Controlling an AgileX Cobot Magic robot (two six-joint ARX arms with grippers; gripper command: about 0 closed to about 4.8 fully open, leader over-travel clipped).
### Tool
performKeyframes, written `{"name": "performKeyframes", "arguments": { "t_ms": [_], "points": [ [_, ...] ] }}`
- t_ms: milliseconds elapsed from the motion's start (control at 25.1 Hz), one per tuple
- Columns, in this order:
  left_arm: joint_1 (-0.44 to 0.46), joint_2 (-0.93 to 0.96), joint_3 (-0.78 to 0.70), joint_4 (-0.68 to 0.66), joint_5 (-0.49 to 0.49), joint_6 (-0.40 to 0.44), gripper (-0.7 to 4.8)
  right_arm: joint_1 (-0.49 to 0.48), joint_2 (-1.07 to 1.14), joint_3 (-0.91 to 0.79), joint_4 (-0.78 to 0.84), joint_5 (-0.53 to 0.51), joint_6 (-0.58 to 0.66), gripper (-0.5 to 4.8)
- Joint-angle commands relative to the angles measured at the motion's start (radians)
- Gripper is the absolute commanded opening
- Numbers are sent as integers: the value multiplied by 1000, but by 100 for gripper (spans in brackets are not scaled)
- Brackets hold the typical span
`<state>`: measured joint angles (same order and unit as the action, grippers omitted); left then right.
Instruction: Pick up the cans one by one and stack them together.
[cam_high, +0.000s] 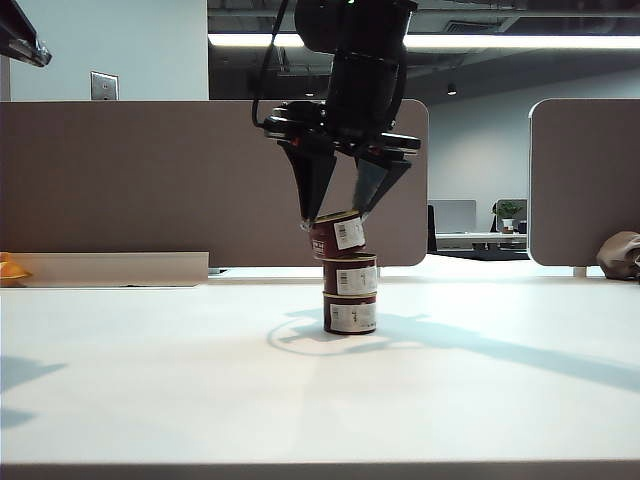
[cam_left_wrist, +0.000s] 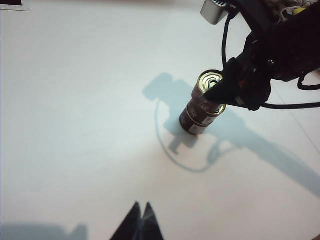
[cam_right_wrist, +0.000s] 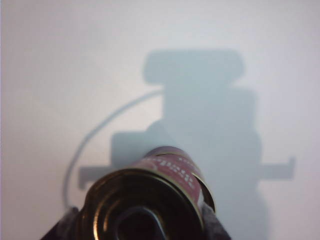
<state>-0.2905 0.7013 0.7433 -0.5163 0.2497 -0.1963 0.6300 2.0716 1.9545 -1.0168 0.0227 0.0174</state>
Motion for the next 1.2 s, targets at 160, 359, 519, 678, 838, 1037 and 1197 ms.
{"name": "performKeyframes", "arguments": {
  "t_ms": [160, 359, 519, 678, 838, 1037, 1197],
  "points": [
    [0, -3, 3, 24, 0, 2, -6, -3, -17, 7, 1, 5, -19, 137],
    [0, -6, 3, 32, 0, 2, -6, -9, -34, 8, 10, 38, -19, 138],
    [0, -6, 3, 32, 0, 1, -6, -15, -37, 7, -9, 29, -18, 138],
    [0, -6, 3, 30, 1, 2, -6, -14, -37, 7, -8, 24, -18, 138],
    [0, -6, 3, 21, 1, 2, -6, -16, -36, 6, -8, 24, -18, 138],
    [0, -7, 3, 16, 1, 2, -6, -16, -26, 5, -16, 23, -18, 139],
    [0, -7, 3, 16, 1, 2, -6, -16, -26, 5, -16, 24, -18, 176]
  ]
}}
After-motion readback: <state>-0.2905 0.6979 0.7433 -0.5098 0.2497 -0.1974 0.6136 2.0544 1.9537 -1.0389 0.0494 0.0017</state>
